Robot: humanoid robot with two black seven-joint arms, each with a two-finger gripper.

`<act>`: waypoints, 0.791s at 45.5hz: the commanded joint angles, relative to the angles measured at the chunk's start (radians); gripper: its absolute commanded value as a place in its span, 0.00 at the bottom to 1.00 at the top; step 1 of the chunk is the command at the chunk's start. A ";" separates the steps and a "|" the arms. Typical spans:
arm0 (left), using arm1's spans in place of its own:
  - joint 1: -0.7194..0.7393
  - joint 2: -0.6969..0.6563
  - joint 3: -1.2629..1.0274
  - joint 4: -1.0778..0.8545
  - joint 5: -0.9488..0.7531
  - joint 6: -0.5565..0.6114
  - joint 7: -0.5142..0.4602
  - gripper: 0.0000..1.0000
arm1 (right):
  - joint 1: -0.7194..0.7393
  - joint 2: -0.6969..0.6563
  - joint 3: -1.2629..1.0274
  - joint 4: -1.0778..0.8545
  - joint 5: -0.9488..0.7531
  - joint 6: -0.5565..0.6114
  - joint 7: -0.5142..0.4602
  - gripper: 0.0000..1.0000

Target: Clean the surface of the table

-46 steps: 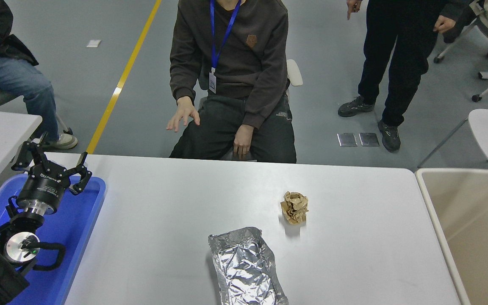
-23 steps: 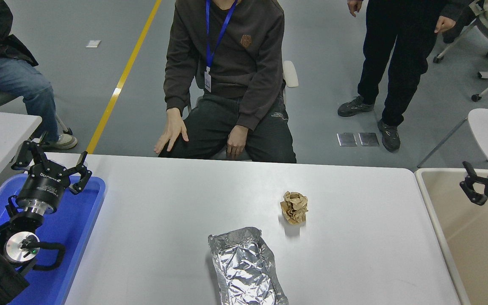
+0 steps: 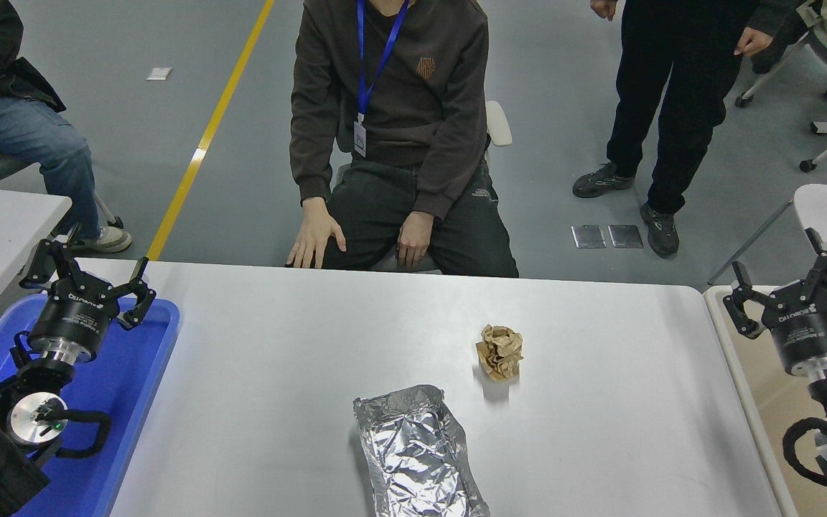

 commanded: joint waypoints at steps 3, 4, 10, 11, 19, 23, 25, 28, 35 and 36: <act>0.000 0.000 0.000 -0.001 0.000 0.000 0.001 1.00 | 0.010 -0.001 -0.057 -0.002 0.009 0.001 0.011 0.99; 0.000 0.000 0.000 -0.001 0.000 0.000 0.000 1.00 | 0.012 -0.003 -0.065 -0.003 0.011 0.001 0.011 0.99; 0.000 0.000 0.000 -0.001 0.000 0.000 -0.001 1.00 | 0.026 -0.007 -0.105 0.009 0.000 0.004 0.011 0.99; 0.000 0.000 0.000 0.001 0.000 0.000 0.001 1.00 | 0.027 -0.010 -0.112 0.010 0.000 0.004 0.013 0.99; 0.000 0.000 0.000 -0.001 0.000 0.000 0.000 1.00 | 0.033 -0.081 -0.227 0.104 -0.004 0.007 0.011 0.99; 0.000 0.000 0.000 -0.001 0.000 0.000 -0.001 1.00 | 0.039 -0.135 -0.299 0.144 -0.009 0.002 0.006 0.99; 0.000 0.000 0.000 -0.001 0.000 0.000 -0.001 1.00 | 0.045 -0.150 -0.329 0.158 -0.009 0.004 0.000 0.99; 0.000 0.001 0.000 -0.001 0.000 0.000 0.001 1.00 | 0.061 -0.176 -0.369 0.191 -0.017 0.009 -0.012 0.99; 0.000 0.000 0.000 -0.001 0.000 0.000 0.000 1.00 | 0.088 -0.259 -0.454 0.291 -0.096 0.012 -0.064 0.99; 0.000 0.000 0.000 -0.001 0.000 0.000 -0.001 1.00 | 0.091 -0.273 -0.461 0.314 -0.119 0.015 -0.069 0.99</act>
